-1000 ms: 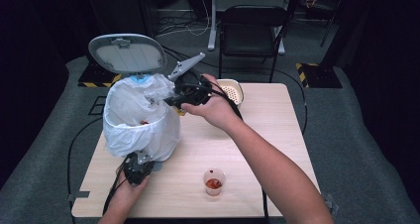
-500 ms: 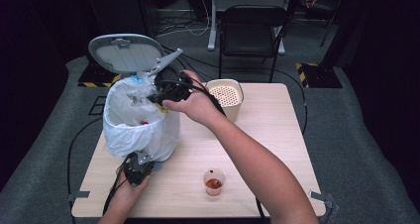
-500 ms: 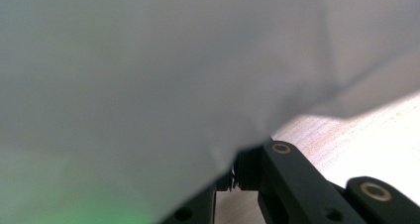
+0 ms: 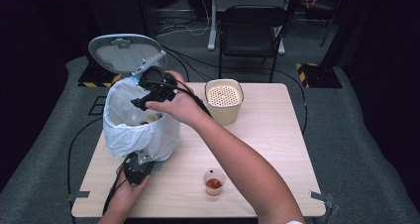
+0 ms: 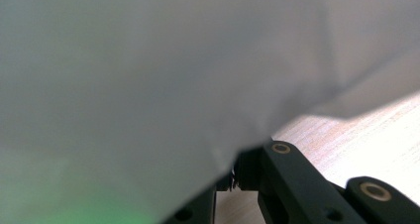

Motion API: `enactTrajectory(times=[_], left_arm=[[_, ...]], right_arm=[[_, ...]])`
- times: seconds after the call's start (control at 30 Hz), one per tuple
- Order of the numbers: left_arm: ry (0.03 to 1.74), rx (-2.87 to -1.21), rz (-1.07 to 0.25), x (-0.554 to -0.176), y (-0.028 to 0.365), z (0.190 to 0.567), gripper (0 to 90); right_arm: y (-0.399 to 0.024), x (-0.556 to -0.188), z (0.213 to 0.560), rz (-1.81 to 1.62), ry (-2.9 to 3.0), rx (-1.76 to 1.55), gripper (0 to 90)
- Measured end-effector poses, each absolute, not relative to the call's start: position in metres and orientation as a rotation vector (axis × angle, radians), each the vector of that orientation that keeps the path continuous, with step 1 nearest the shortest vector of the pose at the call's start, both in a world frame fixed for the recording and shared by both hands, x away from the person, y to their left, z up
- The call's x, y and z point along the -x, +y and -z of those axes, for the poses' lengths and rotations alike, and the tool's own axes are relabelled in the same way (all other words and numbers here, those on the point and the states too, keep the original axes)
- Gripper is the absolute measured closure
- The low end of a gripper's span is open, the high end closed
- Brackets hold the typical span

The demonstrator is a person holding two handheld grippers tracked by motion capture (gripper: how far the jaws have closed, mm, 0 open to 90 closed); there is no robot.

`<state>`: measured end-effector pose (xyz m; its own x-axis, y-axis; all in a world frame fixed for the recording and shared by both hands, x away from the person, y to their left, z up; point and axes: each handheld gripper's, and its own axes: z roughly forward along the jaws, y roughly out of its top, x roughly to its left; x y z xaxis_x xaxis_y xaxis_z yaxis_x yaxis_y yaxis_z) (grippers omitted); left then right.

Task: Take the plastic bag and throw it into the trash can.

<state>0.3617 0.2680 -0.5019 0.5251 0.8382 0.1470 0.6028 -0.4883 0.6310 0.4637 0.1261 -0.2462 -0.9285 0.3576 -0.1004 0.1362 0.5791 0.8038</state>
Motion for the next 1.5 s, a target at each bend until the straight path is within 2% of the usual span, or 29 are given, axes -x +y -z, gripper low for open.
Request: enactTrajectory(times=[0.27,0.33,0.47,0.8,0.97,1.5], left_arm=[[1.173,-2.247,-0.617,-0.362,0.268,0.502,87.7],[1.172,-2.241,-0.615,-0.362,0.268,0.503,87.7],[1.173,-2.238,-0.616,-0.362,0.268,0.503,87.7],[1.144,-2.263,-0.604,-0.364,0.270,0.502,87.4],[1.148,-2.246,-0.611,-0.363,0.269,0.503,87.4],[1.148,-2.254,-0.619,-0.363,0.268,0.503,87.4]], right_arm=[[0.096,-0.456,0.246,-1.287,2.535,-0.409,35.6],[0.079,-0.452,0.251,-1.278,2.515,-0.427,30.1],[0.061,-0.446,0.259,-1.272,2.503,-0.446,27.1],[0.008,-0.424,0.301,-1.274,2.523,-0.485,22.6],[-0.010,-0.410,0.329,-1.214,2.558,-0.503,15.6],[-0.059,-0.366,0.392,-1.266,2.597,-0.606,10.6]])
